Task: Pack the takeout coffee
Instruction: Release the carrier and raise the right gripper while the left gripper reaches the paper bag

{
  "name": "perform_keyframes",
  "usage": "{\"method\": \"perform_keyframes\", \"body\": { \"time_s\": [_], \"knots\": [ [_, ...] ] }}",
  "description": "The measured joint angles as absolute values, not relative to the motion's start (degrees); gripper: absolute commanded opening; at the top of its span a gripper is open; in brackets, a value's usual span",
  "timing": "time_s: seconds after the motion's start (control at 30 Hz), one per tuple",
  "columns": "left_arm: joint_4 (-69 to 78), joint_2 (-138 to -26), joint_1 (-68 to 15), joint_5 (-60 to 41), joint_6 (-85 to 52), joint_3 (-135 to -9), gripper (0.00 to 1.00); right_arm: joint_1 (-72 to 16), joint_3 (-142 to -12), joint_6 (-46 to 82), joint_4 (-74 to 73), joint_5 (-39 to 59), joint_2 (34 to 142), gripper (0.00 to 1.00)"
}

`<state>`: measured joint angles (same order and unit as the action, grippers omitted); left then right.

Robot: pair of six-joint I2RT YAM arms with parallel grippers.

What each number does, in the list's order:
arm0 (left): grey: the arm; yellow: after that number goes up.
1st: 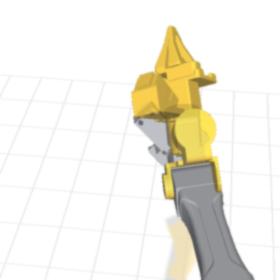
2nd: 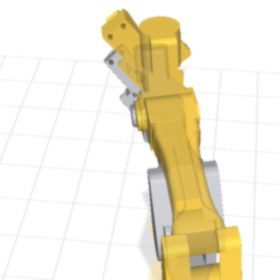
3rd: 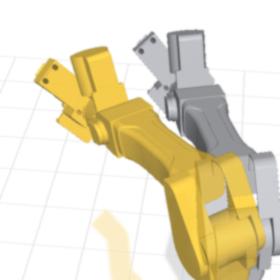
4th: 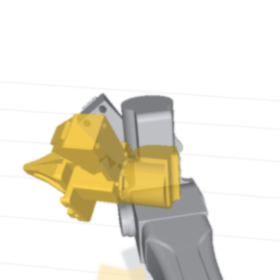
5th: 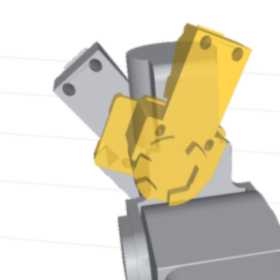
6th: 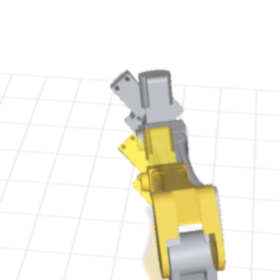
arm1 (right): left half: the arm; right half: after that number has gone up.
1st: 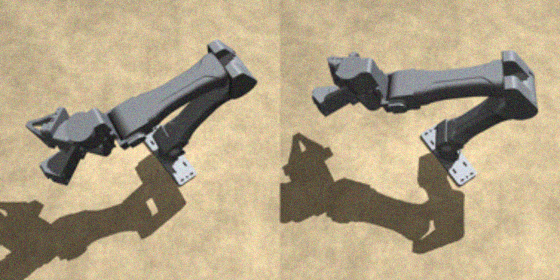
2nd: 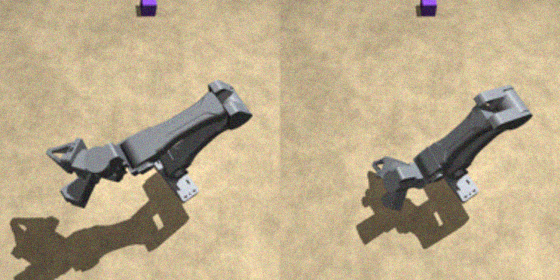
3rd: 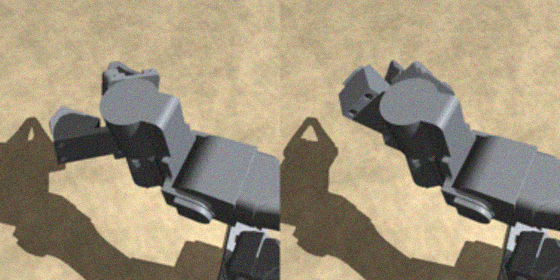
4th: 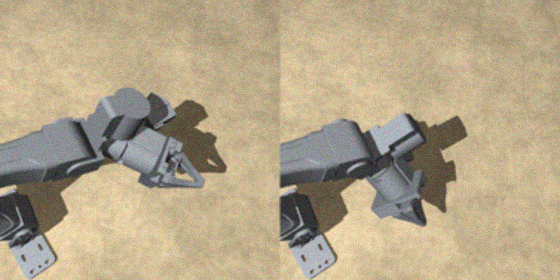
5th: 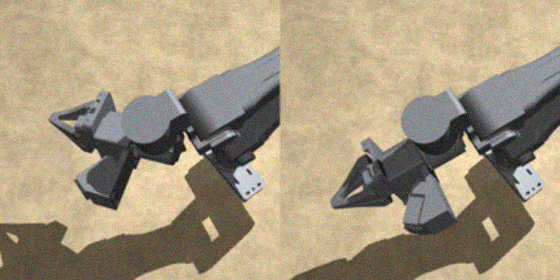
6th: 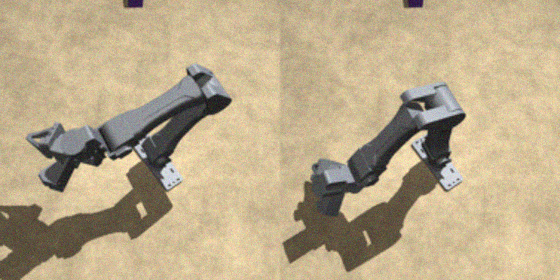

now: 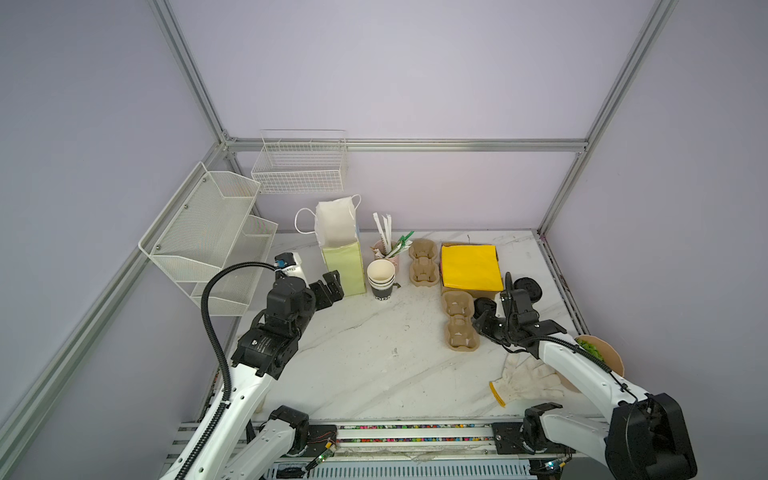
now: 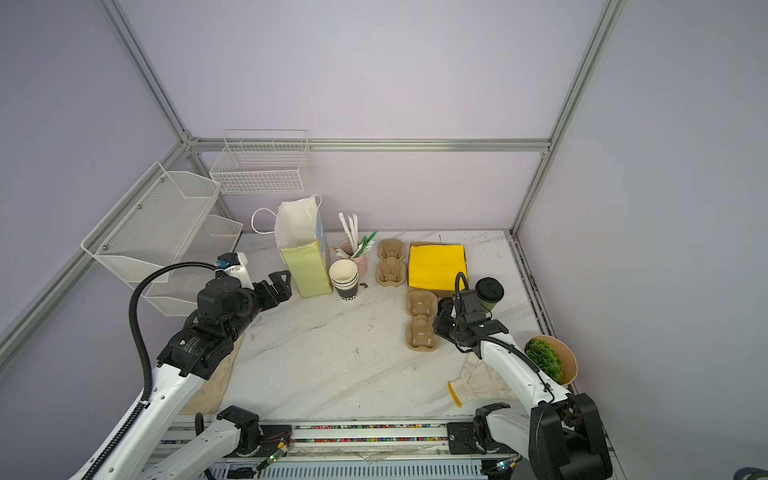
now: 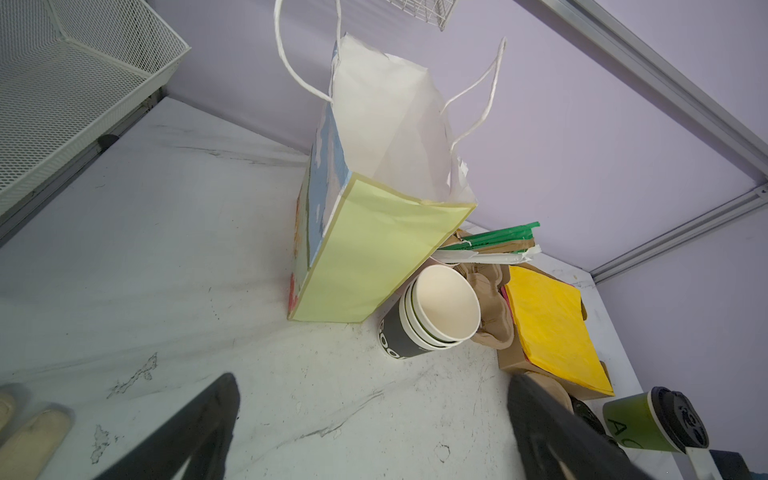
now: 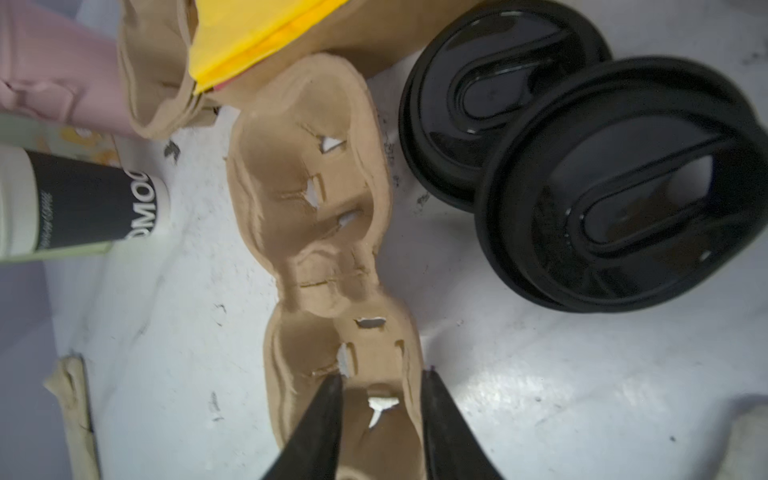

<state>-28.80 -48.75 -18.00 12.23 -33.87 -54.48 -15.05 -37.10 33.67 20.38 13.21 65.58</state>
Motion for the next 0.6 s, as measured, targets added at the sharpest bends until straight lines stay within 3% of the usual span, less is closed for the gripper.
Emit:
{"method": "perform_keyframes", "body": {
  "time_s": [0.27,0.6],
  "knots": [
    [-35.4,-55.7,-17.4,13.0,-33.9,-60.8,1.00,-15.0,-46.5,31.2,25.8,11.2,64.4,0.82],
    [-40.2,-67.7,-12.5,13.8,-34.0,-84.2,1.00,-15.0,-60.6,26.2,26.5,11.0,68.7,0.86]
  ]
}}
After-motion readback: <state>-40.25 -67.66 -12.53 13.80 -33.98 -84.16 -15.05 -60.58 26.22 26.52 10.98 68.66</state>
